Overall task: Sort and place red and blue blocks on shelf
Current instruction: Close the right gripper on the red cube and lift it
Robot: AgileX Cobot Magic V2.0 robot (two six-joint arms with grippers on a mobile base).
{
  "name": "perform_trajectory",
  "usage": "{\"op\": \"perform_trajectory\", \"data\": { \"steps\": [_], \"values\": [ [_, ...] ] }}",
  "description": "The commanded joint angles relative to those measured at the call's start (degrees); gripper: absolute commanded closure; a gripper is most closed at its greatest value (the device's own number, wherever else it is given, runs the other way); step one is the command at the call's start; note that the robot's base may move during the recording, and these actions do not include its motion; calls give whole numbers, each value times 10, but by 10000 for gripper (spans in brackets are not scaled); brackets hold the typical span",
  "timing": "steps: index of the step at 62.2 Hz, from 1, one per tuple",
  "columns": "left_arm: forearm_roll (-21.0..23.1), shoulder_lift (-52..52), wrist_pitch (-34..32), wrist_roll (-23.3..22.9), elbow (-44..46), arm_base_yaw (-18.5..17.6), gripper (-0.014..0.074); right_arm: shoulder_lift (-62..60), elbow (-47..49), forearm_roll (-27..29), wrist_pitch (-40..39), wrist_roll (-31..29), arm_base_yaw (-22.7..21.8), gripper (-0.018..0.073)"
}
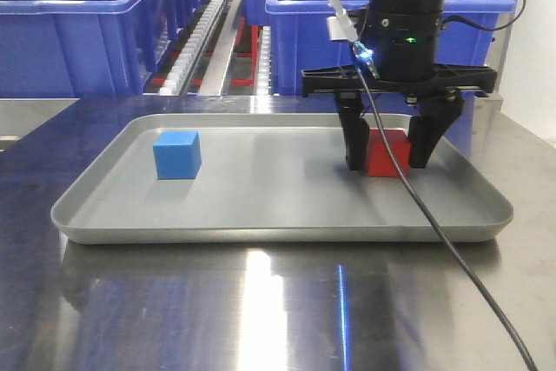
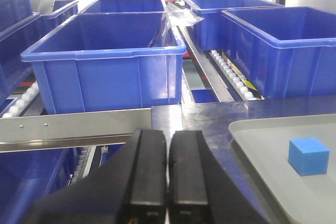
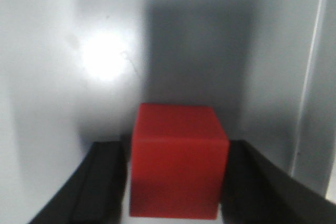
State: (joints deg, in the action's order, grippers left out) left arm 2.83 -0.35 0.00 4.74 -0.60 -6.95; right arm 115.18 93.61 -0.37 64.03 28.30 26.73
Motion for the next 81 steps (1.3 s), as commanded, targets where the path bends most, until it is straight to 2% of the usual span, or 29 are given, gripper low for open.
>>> {"op": "perform_trajectory", "data": {
  "steps": [1,19,30,37,47,62,70,81],
  "values": [
    [0,-10,-48,0,-14,-4,472,-33,13,-7,-6,-2,0,144],
    [0,-10,-48,0,-14,-4,472,-56,33,-7,-13,-2,0,147],
    [0,-10,-48,0,-14,-4,472,-87,32,-9,-22,-3,0,202],
    [0,-10,-48,0,-14,-4,472,-128,12,-19,-38,-25,-1,209],
    [0,-10,-48,0,-14,-4,472,-200,-56,-31,-110,-70,-12,278],
    [0,-10,-48,0,-14,-4,472,-319,-190,-29,-238,-91,-70,513],
    [0,-10,-48,0,-14,-4,472,-379,-268,-2,-305,-153,-113,510],
    [0,-10,-48,0,-14,-4,472,-455,-366,18,-418,-239,-149,511]
  ]
}}
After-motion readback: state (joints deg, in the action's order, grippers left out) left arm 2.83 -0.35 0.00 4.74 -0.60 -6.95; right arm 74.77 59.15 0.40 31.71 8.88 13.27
